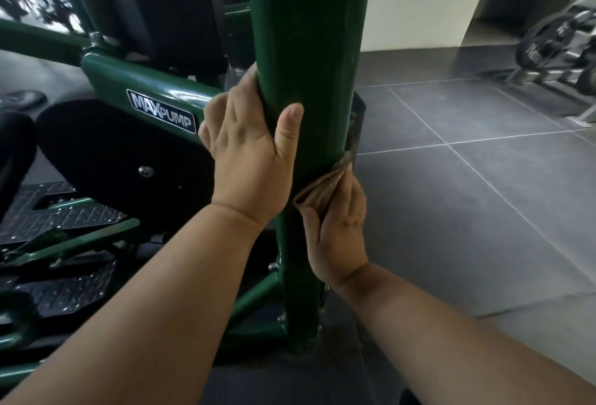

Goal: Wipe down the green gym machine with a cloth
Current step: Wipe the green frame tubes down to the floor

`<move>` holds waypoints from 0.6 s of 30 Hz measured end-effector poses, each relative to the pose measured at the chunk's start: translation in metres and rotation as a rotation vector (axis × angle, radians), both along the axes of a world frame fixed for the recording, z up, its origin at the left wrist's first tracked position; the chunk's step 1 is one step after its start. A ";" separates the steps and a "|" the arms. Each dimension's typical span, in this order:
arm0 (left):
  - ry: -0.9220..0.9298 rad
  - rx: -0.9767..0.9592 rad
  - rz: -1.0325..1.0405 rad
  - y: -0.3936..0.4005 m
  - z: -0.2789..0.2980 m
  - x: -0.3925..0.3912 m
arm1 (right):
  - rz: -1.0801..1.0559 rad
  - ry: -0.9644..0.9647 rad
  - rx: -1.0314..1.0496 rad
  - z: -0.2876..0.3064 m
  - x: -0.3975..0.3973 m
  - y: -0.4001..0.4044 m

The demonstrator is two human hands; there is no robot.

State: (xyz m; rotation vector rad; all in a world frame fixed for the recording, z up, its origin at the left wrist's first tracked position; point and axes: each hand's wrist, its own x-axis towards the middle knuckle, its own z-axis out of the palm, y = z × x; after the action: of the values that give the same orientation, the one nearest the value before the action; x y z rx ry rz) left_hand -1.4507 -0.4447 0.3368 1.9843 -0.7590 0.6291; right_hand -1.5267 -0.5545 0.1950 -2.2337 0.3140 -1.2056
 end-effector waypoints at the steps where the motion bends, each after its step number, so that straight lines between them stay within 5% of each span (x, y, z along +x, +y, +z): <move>1: -0.009 0.022 -0.003 0.003 -0.001 -0.001 | -0.015 0.017 -0.005 -0.005 -0.003 0.003; 10: -0.017 0.117 -0.014 0.022 -0.021 -0.011 | -0.054 -0.177 -0.355 0.064 0.022 -0.009; 18: 0.028 0.171 -0.025 0.028 -0.031 -0.021 | -0.072 -0.063 -0.541 0.009 0.016 -0.007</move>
State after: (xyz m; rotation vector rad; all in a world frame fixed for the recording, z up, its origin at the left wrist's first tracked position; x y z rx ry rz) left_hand -1.4715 -0.4169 0.3059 2.1306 -0.8431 0.5363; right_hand -1.5106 -0.5611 0.2043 -2.6442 0.0411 -1.5383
